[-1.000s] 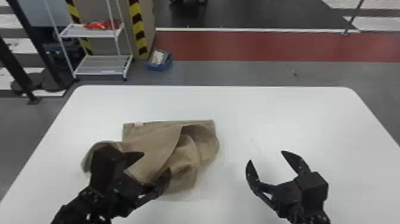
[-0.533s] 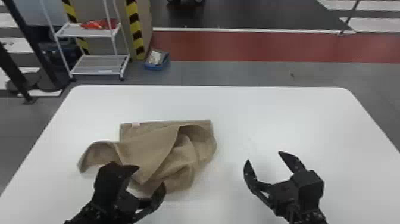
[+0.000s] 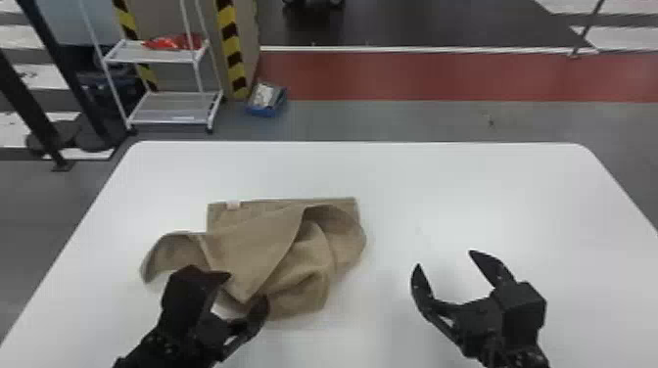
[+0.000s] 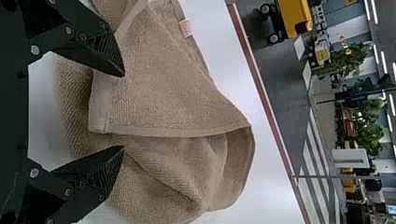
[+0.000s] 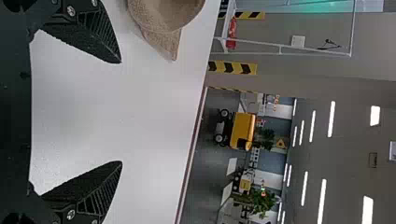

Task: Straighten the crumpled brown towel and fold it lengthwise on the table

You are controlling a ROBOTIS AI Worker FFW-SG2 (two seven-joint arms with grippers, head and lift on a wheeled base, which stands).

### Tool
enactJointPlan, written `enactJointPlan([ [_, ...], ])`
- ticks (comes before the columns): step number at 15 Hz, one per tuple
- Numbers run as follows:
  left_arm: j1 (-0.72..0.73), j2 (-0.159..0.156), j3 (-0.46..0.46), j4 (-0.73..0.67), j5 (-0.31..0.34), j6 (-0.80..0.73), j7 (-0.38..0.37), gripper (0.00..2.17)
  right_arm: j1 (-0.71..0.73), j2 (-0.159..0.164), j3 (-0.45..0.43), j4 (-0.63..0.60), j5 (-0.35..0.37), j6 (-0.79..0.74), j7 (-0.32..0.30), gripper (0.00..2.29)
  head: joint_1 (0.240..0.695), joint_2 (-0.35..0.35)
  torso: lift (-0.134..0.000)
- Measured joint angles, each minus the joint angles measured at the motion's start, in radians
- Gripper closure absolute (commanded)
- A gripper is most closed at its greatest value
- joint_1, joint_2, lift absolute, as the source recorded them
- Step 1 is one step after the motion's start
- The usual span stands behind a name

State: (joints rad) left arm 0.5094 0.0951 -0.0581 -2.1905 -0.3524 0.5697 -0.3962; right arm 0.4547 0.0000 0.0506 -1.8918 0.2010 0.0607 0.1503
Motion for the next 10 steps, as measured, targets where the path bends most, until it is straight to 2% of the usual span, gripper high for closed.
enactJointPlan([
  [5,0.000,0.000,0.033,-0.010,0.037,0.000,-0.041,0.46,-0.006,0.000,0.000,0.008,0.000,0.000,0.000,0.12,0.695,0.029,-0.120],
  [7,0.001,0.000,0.043,-0.012,0.050,0.003,-0.053,0.58,-0.007,0.000,0.000,0.009,0.000,0.000,0.000,0.12,0.695,0.031,-0.120],
  [10,-0.002,0.000,0.043,-0.012,0.052,0.008,-0.066,0.61,-0.007,0.000,0.000,0.008,0.000,0.004,0.000,0.12,0.695,0.028,-0.120],
])
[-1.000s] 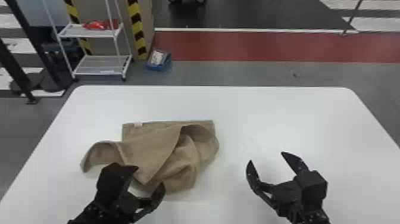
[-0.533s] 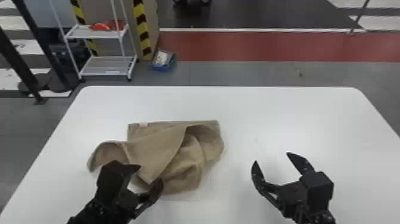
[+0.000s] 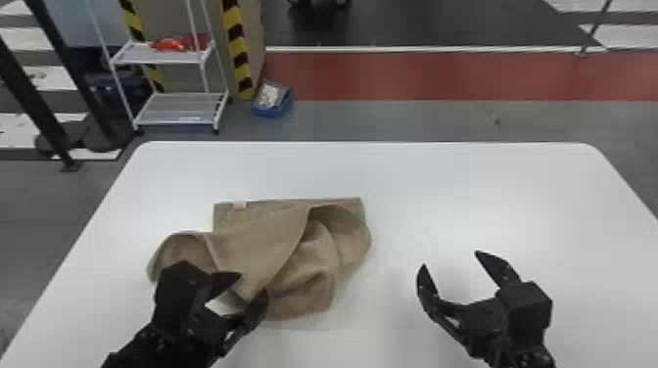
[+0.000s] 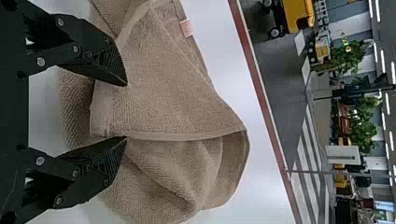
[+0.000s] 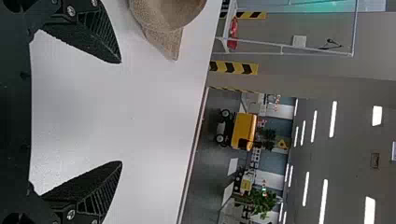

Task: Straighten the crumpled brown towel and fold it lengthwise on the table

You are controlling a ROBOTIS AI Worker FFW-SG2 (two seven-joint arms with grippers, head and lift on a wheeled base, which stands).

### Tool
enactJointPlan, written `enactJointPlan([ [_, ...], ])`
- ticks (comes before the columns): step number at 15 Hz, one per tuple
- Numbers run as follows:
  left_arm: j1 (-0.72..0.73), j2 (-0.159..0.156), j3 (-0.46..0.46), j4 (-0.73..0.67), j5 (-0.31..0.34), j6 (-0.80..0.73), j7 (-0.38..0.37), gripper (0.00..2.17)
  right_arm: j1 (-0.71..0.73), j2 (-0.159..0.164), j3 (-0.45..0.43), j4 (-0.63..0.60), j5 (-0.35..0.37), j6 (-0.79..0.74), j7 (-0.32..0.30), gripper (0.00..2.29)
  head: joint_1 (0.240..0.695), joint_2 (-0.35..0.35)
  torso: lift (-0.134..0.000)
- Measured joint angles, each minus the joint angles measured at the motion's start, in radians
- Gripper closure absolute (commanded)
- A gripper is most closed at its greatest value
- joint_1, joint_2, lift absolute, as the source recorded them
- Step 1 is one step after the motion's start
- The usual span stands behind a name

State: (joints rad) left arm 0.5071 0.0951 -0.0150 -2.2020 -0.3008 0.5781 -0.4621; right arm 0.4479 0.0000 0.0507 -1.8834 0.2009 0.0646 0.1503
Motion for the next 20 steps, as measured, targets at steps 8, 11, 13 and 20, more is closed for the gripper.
enactJointPlan([
  [8,0.000,0.000,0.005,-0.029,-0.009,0.010,-0.035,1.12,-0.002,0.000,0.003,-0.002,0.000,0.014,0.003,0.12,0.695,0.026,-0.120],
  [11,0.007,-0.002,0.035,-0.091,0.020,0.038,-0.094,1.12,-0.010,0.000,0.010,-0.002,0.003,0.017,0.012,0.12,0.695,0.031,-0.120],
  [13,0.010,-0.007,0.081,-0.167,0.060,0.098,-0.139,1.12,-0.019,0.000,0.033,0.001,0.007,0.015,0.012,0.12,0.695,0.046,-0.120],
  [20,0.010,-0.018,0.242,-0.283,0.188,0.207,-0.172,1.12,-0.192,0.000,0.168,0.190,0.019,0.022,0.032,0.12,0.695,0.222,-0.120],
])
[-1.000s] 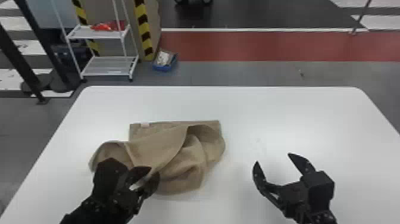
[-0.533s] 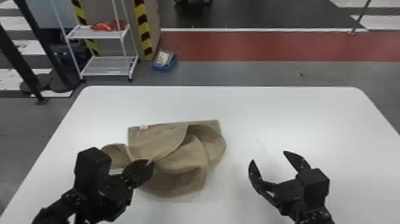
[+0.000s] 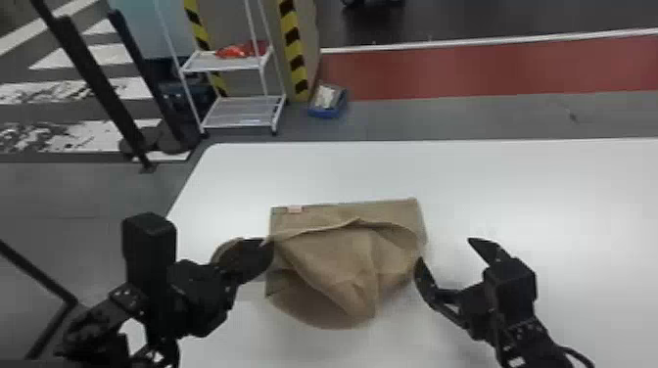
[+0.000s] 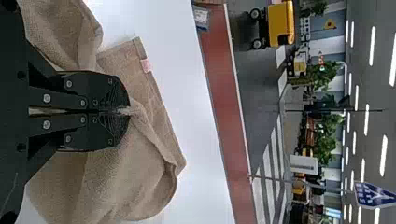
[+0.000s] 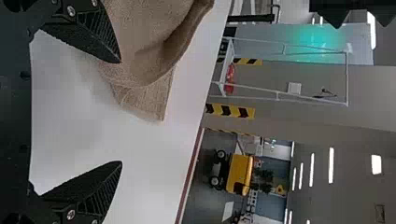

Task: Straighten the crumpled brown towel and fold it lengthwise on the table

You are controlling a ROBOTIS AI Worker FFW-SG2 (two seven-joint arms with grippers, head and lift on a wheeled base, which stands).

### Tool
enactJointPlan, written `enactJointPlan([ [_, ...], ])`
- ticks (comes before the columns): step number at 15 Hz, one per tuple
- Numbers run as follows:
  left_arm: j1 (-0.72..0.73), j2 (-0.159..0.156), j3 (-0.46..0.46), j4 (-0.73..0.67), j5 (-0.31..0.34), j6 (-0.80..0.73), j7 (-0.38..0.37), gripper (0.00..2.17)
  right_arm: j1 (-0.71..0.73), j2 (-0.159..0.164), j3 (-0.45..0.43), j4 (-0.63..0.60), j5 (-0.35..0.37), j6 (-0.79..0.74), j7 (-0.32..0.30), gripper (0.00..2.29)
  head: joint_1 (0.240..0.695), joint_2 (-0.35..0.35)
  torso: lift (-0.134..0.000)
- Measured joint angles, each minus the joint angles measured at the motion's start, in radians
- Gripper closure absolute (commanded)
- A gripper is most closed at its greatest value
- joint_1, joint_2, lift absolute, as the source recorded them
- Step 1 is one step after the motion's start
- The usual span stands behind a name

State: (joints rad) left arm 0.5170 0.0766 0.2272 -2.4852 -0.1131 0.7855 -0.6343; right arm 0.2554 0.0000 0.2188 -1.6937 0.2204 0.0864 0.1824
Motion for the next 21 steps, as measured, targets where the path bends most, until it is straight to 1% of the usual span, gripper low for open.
enactJointPlan([
  [3,0.001,0.000,0.004,-0.002,0.003,0.002,-0.007,1.12,-0.101,0.000,0.022,0.119,-0.026,-0.003,0.011,0.12,0.695,0.237,-0.120],
  [6,0.001,0.000,0.004,-0.002,0.003,0.002,-0.007,1.12,-0.164,0.000,0.023,0.192,-0.091,-0.003,0.098,0.17,0.695,0.254,-0.120],
  [7,0.001,0.000,0.004,-0.002,0.003,0.002,-0.007,1.12,-0.176,0.000,0.024,0.210,-0.111,-0.010,0.121,0.24,0.695,0.259,-0.120],
  [8,0.001,-0.001,0.004,-0.002,0.003,0.002,-0.008,1.12,-0.187,0.000,0.025,0.227,-0.130,-0.017,0.146,0.38,0.695,0.264,-0.120],
  [9,0.001,-0.001,0.004,-0.002,0.003,0.002,-0.008,1.12,-0.198,0.000,0.025,0.241,-0.147,-0.020,0.171,0.57,0.695,0.268,-0.120],
  [10,0.001,-0.001,0.004,-0.002,0.003,0.002,-0.008,1.12,-0.210,0.000,0.025,0.256,-0.165,-0.024,0.204,0.99,0.695,0.278,-0.120],
  [11,0.001,-0.001,0.004,-0.002,0.003,0.002,-0.008,1.12,-0.217,0.000,0.025,0.264,-0.176,-0.026,0.234,1.67,0.695,0.285,-0.120],
  [12,0.001,-0.001,0.004,-0.001,0.003,0.002,-0.008,1.12,-0.222,0.000,0.024,0.269,-0.183,-0.029,0.261,2.00,0.695,0.290,-0.120],
  [13,0.001,-0.001,0.005,-0.001,0.003,0.002,-0.008,1.12,-0.223,0.000,0.022,0.271,-0.190,-0.031,0.274,2.14,0.695,0.292,-0.120],
  [14,0.001,-0.001,0.006,-0.001,0.003,0.002,-0.007,1.12,-0.222,0.000,0.017,0.271,-0.200,-0.032,0.285,2.15,0.695,0.293,-0.120],
  [15,0.001,-0.001,0.007,-0.001,0.003,0.001,-0.005,1.12,-0.221,0.000,0.008,0.272,-0.213,-0.032,0.300,2.24,0.695,0.294,-0.120],
  [18,-0.001,-0.001,0.008,0.001,0.003,0.000,0.003,1.12,-0.213,0.000,-0.039,0.278,-0.253,-0.047,0.324,2.26,0.695,0.276,-0.120],
  [19,-0.002,-0.001,0.008,0.003,0.003,0.000,0.005,1.12,-0.201,0.000,-0.064,0.275,-0.271,-0.072,0.348,2.26,0.695,0.268,-0.120],
  [20,-0.002,-0.001,0.008,0.004,0.003,-0.002,0.007,1.12,-0.182,0.000,-0.089,0.256,-0.287,-0.099,0.367,2.26,0.695,0.261,-0.120],
  [21,-0.002,-0.001,0.007,0.005,0.003,-0.008,0.008,1.12,-0.149,0.000,-0.125,0.211,-0.302,-0.123,0.381,2.26,0.695,0.235,-0.120],
])
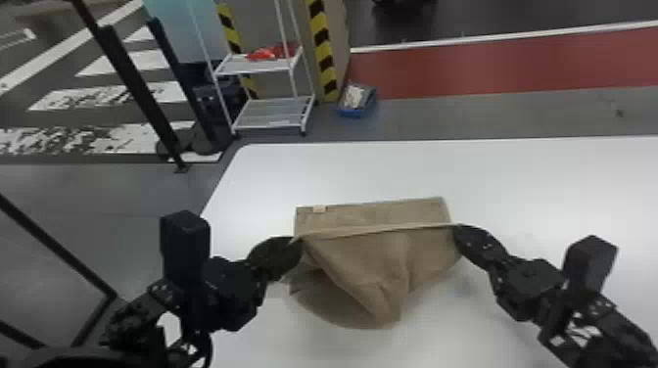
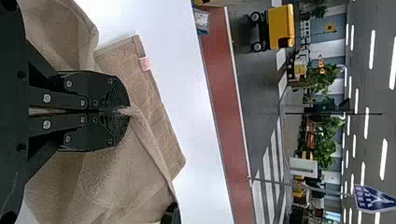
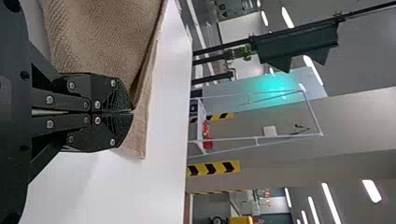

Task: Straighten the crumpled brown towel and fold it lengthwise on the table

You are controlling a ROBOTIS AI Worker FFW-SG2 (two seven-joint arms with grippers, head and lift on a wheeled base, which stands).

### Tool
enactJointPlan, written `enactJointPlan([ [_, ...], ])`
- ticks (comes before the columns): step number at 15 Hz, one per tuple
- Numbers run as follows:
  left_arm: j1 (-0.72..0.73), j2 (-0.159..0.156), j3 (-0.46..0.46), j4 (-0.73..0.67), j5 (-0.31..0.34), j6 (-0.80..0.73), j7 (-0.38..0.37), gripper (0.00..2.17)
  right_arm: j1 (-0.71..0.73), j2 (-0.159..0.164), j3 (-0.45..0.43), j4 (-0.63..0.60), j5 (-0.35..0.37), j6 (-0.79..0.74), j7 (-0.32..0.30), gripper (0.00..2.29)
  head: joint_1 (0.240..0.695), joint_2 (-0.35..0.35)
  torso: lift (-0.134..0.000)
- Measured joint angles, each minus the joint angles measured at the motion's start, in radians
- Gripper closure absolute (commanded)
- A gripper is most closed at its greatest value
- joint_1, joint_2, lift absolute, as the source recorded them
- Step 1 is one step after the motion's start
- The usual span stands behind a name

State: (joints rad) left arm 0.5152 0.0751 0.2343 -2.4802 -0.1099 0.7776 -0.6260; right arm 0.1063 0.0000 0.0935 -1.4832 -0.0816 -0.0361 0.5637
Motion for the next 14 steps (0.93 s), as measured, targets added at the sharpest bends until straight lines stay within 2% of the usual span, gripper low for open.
enactJointPlan([
  [2,-0.001,0.000,-0.002,0.007,0.005,-0.017,0.001,1.12,0.083,0.000,-0.072,-0.165,-0.014,0.004,0.015,2.26,0.695,0.199,-0.120],
  [4,-0.005,0.000,-0.009,0.017,0.010,-0.044,-0.010,1.12,0.159,-0.004,-0.121,-0.361,-0.039,0.043,0.057,2.26,0.695,0.155,-0.120],
  [6,-0.006,0.000,-0.019,0.027,0.010,-0.083,-0.030,1.12,0.218,-0.029,-0.138,-0.564,-0.044,0.128,0.090,2.26,0.695,0.140,-0.120],
  [7,-0.006,0.000,-0.024,0.031,0.009,-0.097,-0.033,1.12,0.240,-0.043,-0.128,-0.655,-0.034,0.177,0.134,2.26,0.695,0.144,-0.120],
  [8,-0.006,0.000,-0.027,0.033,0.009,-0.104,-0.034,1.12,0.253,-0.053,-0.102,-0.721,-0.003,0.230,0.205,2.26,0.695,0.162,-0.120],
  [9,-0.006,0.000,-0.028,0.033,0.009,-0.105,-0.034,1.12,0.259,-0.061,-0.068,-0.752,0.046,0.265,0.261,2.26,0.695,0.219,-0.120],
  [11,-0.003,0.001,-0.028,0.033,0.009,-0.106,-0.035,1.12,0.246,-0.072,0.029,-0.738,0.196,0.296,0.311,2.23,0.695,0.276,-0.120],
  [12,-0.001,0.002,-0.028,0.033,0.008,-0.106,-0.035,1.12,0.225,-0.074,0.072,-0.697,0.264,0.316,0.327,1.85,0.695,0.297,-0.120],
  [13,0.000,0.002,-0.028,0.032,0.008,-0.106,-0.035,1.12,0.207,-0.075,0.098,-0.662,0.306,0.336,0.354,1.11,0.695,0.310,-0.120],
  [14,0.001,0.003,-0.028,0.032,0.007,-0.106,-0.035,1.12,0.201,-0.075,0.104,-0.643,0.317,0.348,0.404,0.16,0.695,0.322,-0.120],
])
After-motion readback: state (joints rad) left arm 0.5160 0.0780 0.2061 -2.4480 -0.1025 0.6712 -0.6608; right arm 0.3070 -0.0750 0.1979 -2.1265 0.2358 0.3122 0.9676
